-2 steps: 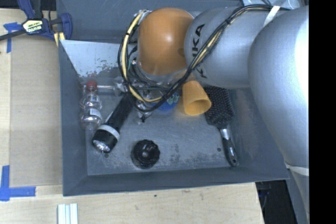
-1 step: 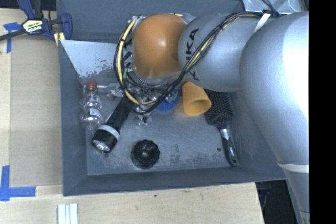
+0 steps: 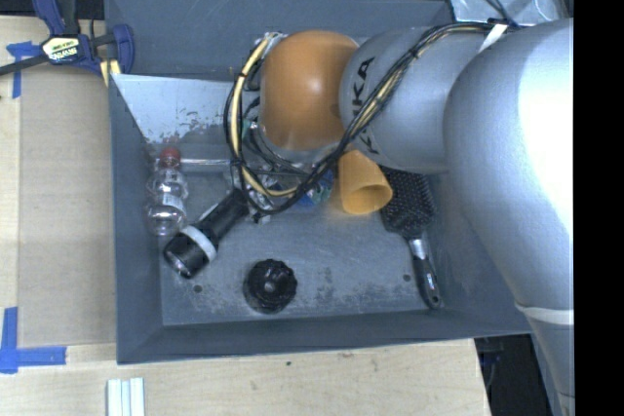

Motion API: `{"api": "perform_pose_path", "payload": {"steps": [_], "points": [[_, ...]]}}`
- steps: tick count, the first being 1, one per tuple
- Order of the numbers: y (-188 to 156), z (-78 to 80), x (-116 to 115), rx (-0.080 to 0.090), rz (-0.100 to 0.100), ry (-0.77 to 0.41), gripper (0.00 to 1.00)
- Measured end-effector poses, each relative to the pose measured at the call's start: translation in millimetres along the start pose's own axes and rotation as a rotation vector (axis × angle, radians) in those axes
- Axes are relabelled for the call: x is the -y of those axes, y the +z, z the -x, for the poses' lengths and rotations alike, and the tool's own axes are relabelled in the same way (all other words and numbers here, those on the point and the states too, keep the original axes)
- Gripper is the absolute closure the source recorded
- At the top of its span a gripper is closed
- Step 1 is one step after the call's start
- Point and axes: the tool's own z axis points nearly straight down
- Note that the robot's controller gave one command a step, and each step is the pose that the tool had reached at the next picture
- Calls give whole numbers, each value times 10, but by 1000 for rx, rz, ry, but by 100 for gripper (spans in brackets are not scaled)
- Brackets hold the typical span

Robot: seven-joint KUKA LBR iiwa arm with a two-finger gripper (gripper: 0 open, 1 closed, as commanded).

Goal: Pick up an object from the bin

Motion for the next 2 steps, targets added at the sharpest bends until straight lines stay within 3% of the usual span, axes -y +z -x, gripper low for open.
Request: {"api": "perform_pose_path", "payload": {"steps": [2], "points": [[-35, -10, -4, -1, 1, 0, 100]]}}
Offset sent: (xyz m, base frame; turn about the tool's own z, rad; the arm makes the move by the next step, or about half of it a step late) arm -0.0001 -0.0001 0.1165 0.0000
